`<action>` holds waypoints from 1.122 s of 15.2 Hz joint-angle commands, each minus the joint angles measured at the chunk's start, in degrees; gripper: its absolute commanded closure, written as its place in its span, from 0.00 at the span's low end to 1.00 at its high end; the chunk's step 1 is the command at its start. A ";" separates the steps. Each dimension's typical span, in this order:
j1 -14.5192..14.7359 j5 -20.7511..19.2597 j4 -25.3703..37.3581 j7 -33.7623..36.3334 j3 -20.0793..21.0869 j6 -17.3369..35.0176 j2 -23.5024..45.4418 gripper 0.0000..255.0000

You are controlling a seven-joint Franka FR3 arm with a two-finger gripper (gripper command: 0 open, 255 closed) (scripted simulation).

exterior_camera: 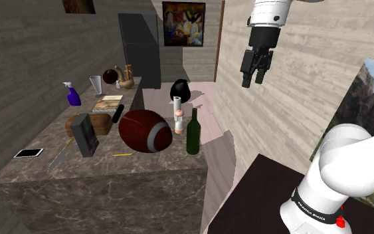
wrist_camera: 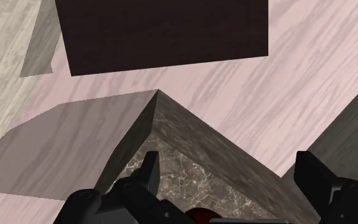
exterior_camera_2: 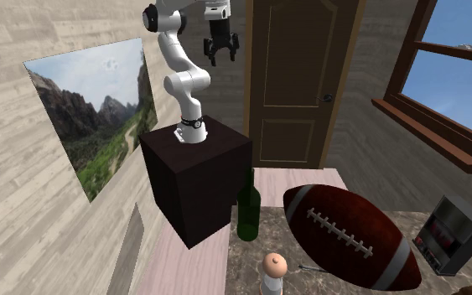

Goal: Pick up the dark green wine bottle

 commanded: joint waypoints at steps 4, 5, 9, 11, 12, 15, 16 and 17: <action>-0.33 -1.00 -1.14 -1.88 -1.08 5.11 3.99 0.00; -0.45 -1.29 -1.36 -2.49 -1.43 6.79 5.45 0.00; -0.82 -2.24 -1.47 -4.82 -2.86 13.32 11.83 0.00; -0.96 -2.57 -1.06 -5.95 -3.57 16.42 15.31 0.00; -1.03 -2.70 -0.73 -6.51 -3.92 17.92 17.12 0.00; -1.22 -2.90 0.71 -8.18 -4.94 22.16 22.76 0.00; -1.27 -2.90 1.35 -8.74 -5.27 23.49 24.71 0.00; -1.33 -2.88 2.07 -9.30 -5.59 24.76 26.68 0.00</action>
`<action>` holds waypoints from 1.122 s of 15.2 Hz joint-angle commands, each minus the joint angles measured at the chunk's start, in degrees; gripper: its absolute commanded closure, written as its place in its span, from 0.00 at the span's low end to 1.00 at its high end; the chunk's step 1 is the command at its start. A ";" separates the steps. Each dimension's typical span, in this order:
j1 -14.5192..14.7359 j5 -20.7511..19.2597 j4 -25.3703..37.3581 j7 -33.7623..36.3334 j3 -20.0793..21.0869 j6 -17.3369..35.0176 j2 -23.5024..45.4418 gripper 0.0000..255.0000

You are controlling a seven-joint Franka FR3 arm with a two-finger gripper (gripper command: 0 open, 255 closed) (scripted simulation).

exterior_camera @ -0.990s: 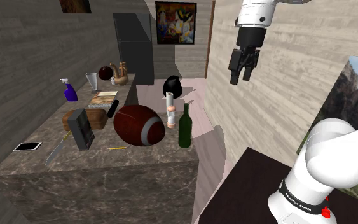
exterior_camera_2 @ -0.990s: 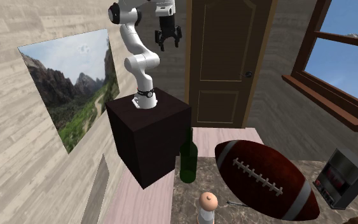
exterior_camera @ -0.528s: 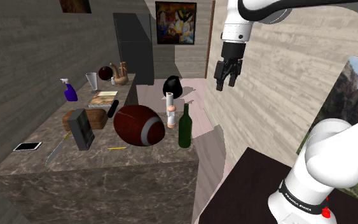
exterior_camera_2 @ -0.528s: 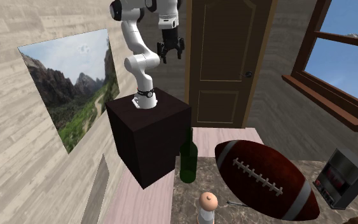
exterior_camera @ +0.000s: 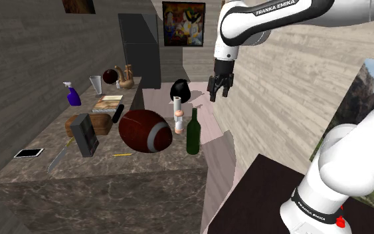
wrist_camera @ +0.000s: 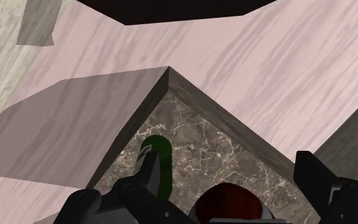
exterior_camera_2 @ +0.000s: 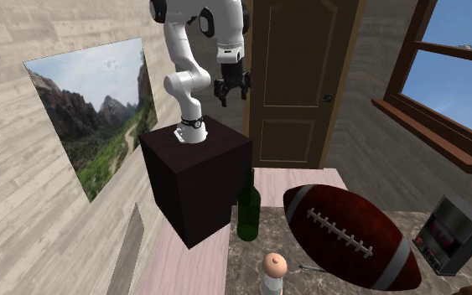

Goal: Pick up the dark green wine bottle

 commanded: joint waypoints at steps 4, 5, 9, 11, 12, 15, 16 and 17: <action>-0.45 0.29 4.56 -3.25 -1.83 5.76 10.21 0.00; -0.53 0.47 5.65 -3.82 -2.09 6.75 12.28 0.00; -0.97 1.50 10.80 -6.10 -2.94 10.08 20.74 0.00; -1.30 2.13 13.83 -7.21 -3.23 11.34 25.04 0.00; -1.49 2.47 15.47 -7.74 -3.34 11.87 27.21 0.00; -2.20 3.50 20.87 -9.24 -3.50 13.04 33.78 0.00; -2.48 3.84 22.84 -9.70 -3.51 13.29 36.00 0.00; -2.78 4.16 24.91 -10.13 -3.50 13.46 38.23 0.00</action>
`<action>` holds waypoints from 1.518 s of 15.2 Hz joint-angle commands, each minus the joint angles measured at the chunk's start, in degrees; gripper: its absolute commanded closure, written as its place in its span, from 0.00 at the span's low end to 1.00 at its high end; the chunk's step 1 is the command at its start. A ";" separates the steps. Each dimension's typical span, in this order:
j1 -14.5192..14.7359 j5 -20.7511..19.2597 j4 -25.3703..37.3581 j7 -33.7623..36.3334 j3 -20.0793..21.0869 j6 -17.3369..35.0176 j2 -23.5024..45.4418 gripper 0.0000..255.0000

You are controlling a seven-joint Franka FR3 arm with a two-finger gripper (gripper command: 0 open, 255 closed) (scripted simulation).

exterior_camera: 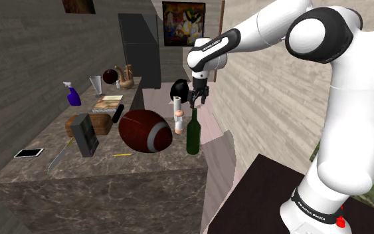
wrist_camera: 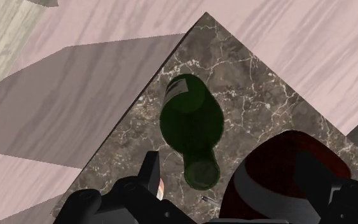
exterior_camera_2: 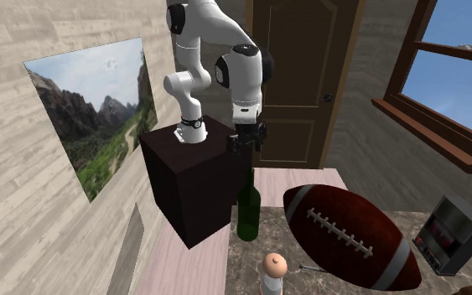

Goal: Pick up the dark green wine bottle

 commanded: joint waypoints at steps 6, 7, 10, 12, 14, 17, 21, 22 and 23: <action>-1.03 1.29 6.01 -1.48 0.27 2.44 8.41 0.00; -1.05 1.39 5.75 -1.57 0.32 3.05 8.78 0.00; -1.14 1.76 4.87 -1.89 0.49 5.25 10.13 0.00; -1.14 1.76 4.87 -1.89 0.49 5.25 10.13 0.00; -1.16 1.76 4.94 -1.90 0.48 5.19 10.13 1.00; -1.15 1.75 4.90 -1.89 0.48 5.20 10.11 1.00; -1.17 1.76 4.95 -1.92 0.48 5.18 10.13 1.00; -1.14 1.76 4.87 -1.89 0.48 5.25 10.13 1.00; -1.11 1.66 5.10 -1.80 0.43 4.65 9.74 1.00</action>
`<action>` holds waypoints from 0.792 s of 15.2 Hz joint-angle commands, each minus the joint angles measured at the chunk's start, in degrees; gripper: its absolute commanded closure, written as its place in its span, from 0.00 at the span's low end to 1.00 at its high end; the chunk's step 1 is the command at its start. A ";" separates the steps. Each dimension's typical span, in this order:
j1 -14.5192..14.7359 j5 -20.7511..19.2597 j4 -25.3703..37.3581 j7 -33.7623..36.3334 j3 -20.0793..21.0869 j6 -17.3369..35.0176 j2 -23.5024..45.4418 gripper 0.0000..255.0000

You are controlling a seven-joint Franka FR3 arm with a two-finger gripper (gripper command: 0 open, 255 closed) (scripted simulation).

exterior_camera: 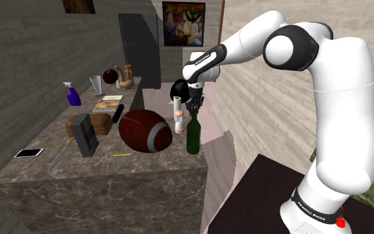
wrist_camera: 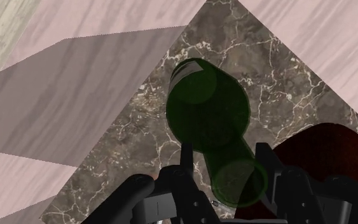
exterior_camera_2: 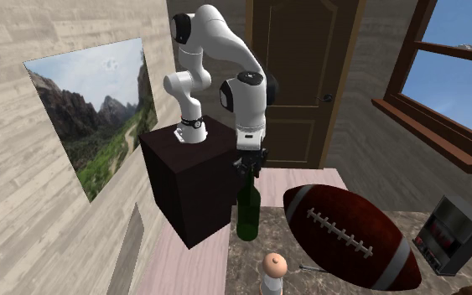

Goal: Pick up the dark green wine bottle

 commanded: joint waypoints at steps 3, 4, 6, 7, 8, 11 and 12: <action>0.09 -0.36 0.73 0.29 -0.16 -2.11 -1.37 1.00; 0.11 -0.46 1.01 0.37 -0.21 -2.74 -1.72 1.00; 0.15 -0.65 1.61 0.55 -0.29 -4.01 -2.40 1.00; 0.16 -0.74 1.94 0.63 -0.33 -4.64 -2.72 1.00; 0.18 -0.83 2.27 0.71 -0.36 -5.29 -3.03 1.00; 0.21 -1.08 3.37 0.95 -0.46 -7.24 -3.91 1.00; 0.22 -1.16 3.76 1.03 -0.49 -7.90 -4.18 1.00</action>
